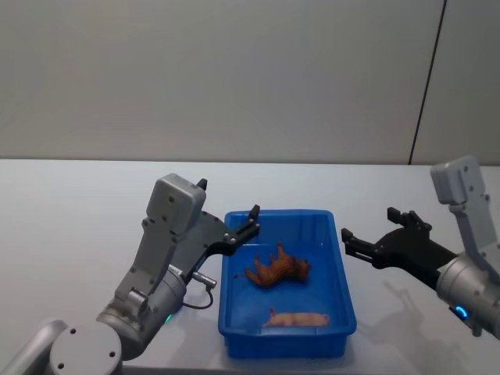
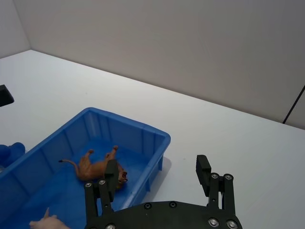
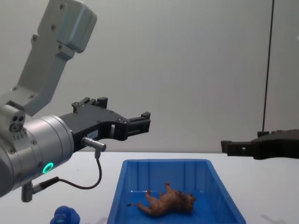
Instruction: Pick up the two dolls from the table and place them into the box.
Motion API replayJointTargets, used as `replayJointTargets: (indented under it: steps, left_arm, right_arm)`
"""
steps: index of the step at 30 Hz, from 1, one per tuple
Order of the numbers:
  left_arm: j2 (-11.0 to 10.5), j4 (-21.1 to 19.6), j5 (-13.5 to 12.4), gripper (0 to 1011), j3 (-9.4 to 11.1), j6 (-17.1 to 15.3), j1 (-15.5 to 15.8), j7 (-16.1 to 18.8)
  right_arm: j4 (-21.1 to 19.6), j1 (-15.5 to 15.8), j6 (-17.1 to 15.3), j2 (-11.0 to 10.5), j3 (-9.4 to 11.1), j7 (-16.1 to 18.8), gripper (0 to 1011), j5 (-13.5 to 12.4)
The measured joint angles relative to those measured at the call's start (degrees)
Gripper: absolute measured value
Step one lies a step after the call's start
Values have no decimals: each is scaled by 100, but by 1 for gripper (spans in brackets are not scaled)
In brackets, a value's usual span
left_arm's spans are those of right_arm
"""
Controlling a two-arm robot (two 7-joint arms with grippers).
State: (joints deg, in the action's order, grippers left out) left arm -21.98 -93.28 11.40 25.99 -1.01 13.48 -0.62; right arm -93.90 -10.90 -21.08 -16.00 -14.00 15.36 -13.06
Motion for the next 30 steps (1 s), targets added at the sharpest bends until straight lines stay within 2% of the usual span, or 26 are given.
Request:
replayJointTargets:
  steps: [10, 16, 23, 30]
  left_arm:
    - [-166, -321, -32, 1002, -55, -355, -152, 79]
    - [-348, -613, 99, 1002, -129, -725, -318, 164]
    - [-613, -868, 458, 1002, -259, -1204, -542, 235]
    - [-815, -875, 764, 1002, -385, -1420, -693, 189]
  right_arm:
    - [98, 7, 164, -94, 68, 71, 1001, 23]
    - [130, 10, 220, -123, 90, 93, 1001, 29]
    - [151, 14, 258, -146, 105, 107, 1001, 35]
    - [161, 14, 278, -156, 114, 113, 1001, 39]
